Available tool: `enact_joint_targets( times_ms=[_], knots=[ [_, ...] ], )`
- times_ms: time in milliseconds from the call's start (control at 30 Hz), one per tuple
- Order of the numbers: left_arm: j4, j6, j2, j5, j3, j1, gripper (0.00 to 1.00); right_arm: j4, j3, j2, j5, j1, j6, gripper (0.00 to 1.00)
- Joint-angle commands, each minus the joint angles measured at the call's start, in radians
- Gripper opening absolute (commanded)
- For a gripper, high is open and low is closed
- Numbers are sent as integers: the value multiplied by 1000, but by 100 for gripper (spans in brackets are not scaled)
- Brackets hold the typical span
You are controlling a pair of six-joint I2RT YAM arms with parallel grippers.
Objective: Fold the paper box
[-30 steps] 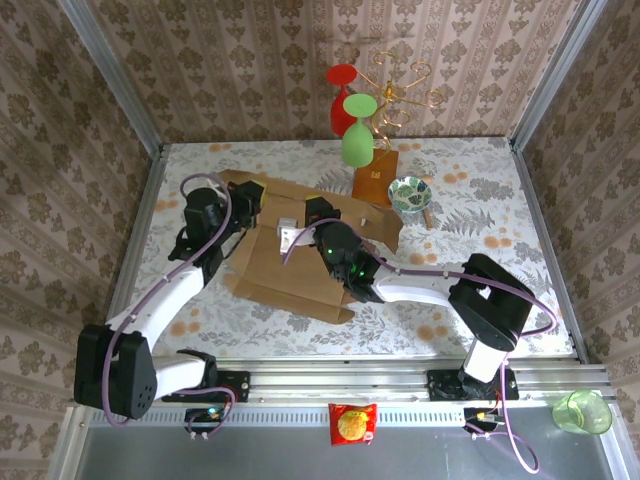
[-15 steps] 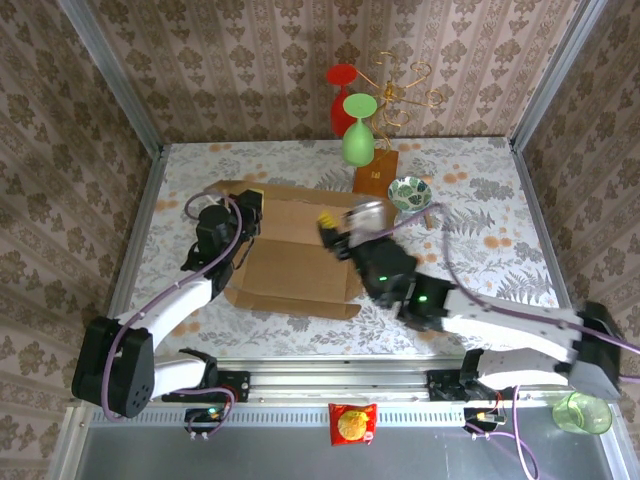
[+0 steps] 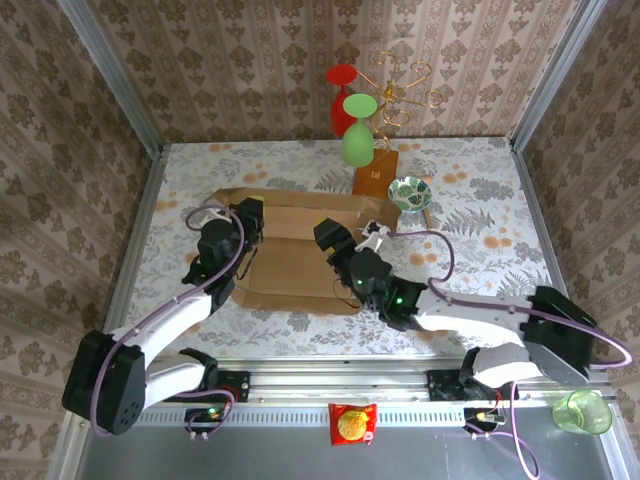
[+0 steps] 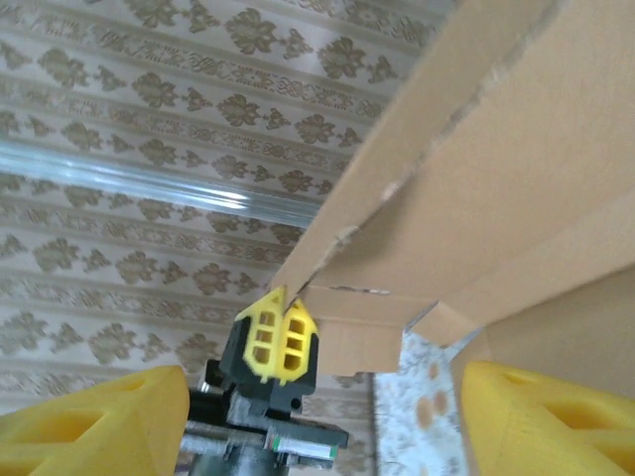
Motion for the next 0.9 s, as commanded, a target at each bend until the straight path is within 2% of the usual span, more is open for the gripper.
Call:
enact_joint_targets(
  times_ms=[0,67,267,367,633,867],
  knots=[
    [2,4,-31,-32,-11,-26,0,203,-17,95,12,-25,229,72],
    [4,-1,-34,-36,-20,-35,0,290,-10,143,6,-40,242,71],
    [5,-5,-45,-52,-36,-54,0,374,8,213,25,-60,259,69],
    [5,-3,-45,-59,-35,-64,0,355,27,231,12,-71,277,66],
    [3,6,-35,-83,-28,-102,0,383,72,306,-2,-120,322,52],
    [2,3,-31,-100,-35,-127,0,342,112,313,-13,-159,317,45]
  ],
)
